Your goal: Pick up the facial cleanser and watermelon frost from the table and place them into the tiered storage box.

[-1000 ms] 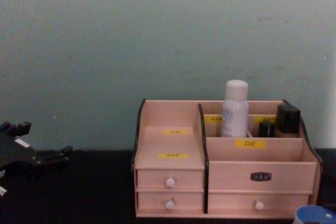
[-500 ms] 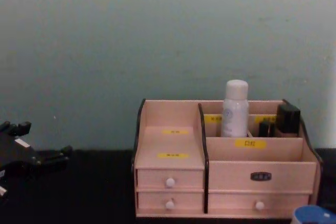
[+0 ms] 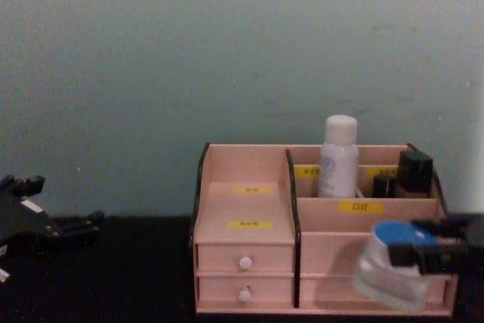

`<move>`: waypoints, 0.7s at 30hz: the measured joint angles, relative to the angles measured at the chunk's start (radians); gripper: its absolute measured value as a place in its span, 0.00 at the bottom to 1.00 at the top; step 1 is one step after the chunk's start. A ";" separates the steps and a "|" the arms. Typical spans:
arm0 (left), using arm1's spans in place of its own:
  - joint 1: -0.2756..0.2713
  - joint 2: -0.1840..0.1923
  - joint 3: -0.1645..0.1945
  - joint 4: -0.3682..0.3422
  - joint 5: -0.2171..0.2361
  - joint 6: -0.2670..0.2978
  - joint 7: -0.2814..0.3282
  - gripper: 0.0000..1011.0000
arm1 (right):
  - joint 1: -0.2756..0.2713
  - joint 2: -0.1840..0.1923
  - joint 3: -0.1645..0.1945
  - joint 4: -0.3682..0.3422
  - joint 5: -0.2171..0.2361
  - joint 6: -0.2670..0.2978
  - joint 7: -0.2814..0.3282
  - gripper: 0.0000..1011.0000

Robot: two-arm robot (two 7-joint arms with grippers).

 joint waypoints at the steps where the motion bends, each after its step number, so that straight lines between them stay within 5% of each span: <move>1: 0.000 0.000 0.000 0.000 0.000 0.000 0.000 0.99 | 0.022 -0.009 -0.011 0.007 -0.001 -0.008 0.010 0.70; 21: 0.000 0.000 0.000 0.000 0.000 0.000 0.000 0.99 | 0.277 -0.184 -0.136 0.201 -0.065 -0.090 0.058 0.70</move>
